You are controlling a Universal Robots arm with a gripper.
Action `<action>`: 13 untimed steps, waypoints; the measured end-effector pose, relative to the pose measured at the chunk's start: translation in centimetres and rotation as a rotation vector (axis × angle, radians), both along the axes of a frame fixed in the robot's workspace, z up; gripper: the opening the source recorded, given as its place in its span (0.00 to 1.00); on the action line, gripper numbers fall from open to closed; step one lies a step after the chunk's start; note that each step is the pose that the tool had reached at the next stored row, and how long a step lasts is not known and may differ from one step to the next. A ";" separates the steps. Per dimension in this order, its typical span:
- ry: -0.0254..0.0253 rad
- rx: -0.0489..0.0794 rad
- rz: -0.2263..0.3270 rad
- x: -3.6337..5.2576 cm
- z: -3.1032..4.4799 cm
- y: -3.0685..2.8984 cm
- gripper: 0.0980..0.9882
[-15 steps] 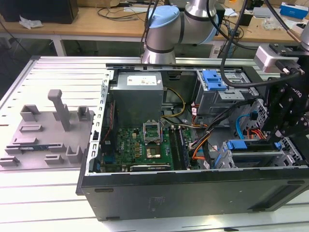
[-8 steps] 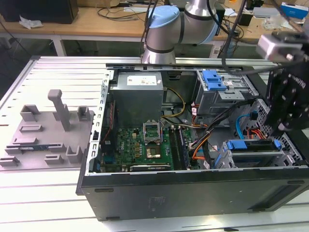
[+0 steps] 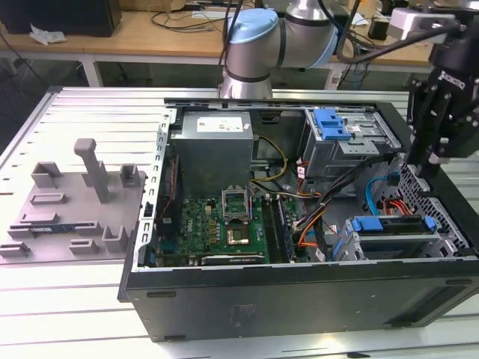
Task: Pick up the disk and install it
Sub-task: 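Insert the second disk wire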
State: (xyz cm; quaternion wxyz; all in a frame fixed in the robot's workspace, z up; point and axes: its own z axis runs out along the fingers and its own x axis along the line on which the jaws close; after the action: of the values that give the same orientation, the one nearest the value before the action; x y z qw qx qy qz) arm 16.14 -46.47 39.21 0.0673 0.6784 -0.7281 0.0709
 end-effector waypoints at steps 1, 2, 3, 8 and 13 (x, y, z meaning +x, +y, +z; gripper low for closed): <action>0.0072 -0.008 0.000 0.00 -0.03 0.17 0.30; 0.0137 -0.014 0.000 -0.01 -0.04 0.29 0.30; 0.0210 -0.019 0.000 -0.03 -0.07 0.41 0.30; 0.0363 -0.037 -0.001 -0.68 -0.51 0.85 0.30; 0.0358 -0.052 -0.001 -1.49 -1.20 1.39 0.30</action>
State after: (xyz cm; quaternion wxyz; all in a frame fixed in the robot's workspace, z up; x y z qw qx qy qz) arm 14.65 -45.09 38.02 0.0982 0.6771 -0.7251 0.0778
